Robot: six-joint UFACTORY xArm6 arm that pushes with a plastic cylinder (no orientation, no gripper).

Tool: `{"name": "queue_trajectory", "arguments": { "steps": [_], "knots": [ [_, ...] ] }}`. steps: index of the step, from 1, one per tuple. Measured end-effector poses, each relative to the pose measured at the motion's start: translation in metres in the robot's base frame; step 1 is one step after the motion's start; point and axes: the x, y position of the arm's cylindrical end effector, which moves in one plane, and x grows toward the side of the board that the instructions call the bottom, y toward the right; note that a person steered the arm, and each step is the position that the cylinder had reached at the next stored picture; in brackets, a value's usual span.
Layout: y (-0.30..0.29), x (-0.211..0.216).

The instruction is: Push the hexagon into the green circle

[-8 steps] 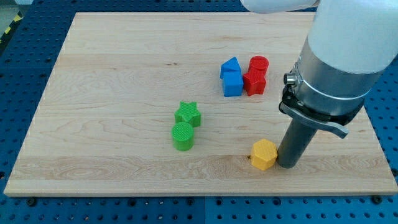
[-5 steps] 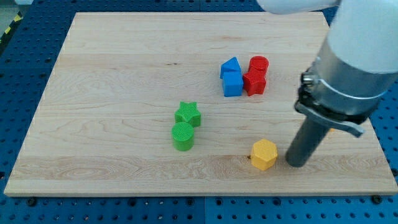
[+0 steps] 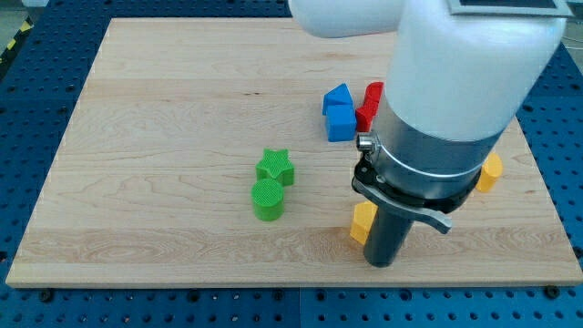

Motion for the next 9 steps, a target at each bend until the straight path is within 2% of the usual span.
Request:
{"name": "queue_trajectory", "arguments": {
  "steps": [1,3,4,7,8,9],
  "knots": [
    [0.012,-0.017],
    [0.023,-0.017],
    [0.053,-0.017],
    [0.028,-0.025],
    [0.047,-0.037],
    [0.041,-0.041]
  ]
}}
